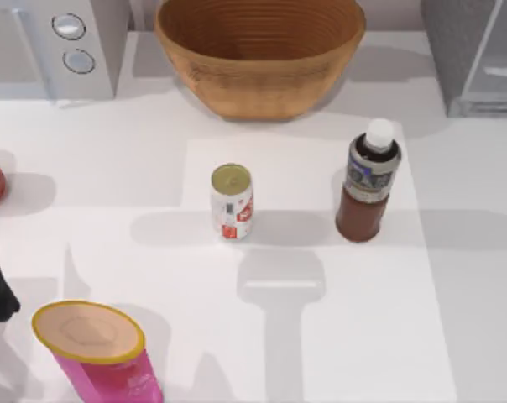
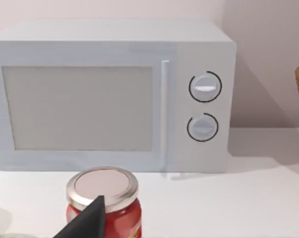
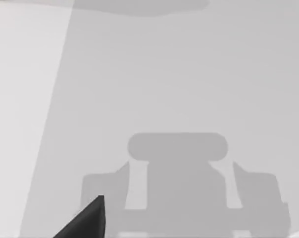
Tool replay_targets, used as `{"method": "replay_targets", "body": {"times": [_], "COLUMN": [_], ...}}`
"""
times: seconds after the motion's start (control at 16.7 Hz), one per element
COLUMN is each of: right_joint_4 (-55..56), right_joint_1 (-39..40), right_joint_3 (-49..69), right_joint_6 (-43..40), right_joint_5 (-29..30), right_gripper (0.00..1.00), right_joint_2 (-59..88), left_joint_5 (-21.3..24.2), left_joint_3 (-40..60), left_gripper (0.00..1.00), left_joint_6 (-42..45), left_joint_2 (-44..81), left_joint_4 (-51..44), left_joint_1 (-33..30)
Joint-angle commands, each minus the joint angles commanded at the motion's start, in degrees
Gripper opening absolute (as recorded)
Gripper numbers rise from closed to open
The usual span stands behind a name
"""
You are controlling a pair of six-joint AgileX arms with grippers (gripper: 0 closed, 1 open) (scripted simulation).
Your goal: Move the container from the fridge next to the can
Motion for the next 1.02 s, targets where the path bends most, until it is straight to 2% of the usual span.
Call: {"method": "replay_targets", "body": {"times": [0.12, 0.3, 0.78, 1.02], "right_joint_4": [-1.47, -3.77, -5.89, -3.95], "right_joint_1": [-6.58, -20.29, -64.76, -84.08], "right_joint_3": [3.30, 9.11, 25.04, 30.92], "right_joint_6": [-6.68, -21.19, -72.97, -94.88], "right_joint_5": [-3.61, -10.65, -32.72, -42.22], "right_gripper": [1.00, 1.00, 1.00, 1.00], "right_joint_2": [6.65, 21.10, 73.10, 95.10], "left_joint_5": [0.00, 0.00, 0.00, 0.00], "left_joint_3": [0.00, 0.00, 0.00, 0.00], "left_gripper": [1.00, 1.00, 1.00, 1.00], "left_joint_6": [0.00, 0.00, 0.00, 0.00], "left_joint_2": [0.00, 0.00, 0.00, 0.00], "left_joint_4": [0.00, 0.00, 0.00, 0.00], "left_joint_1": [0.00, 0.00, 0.00, 0.00]}}
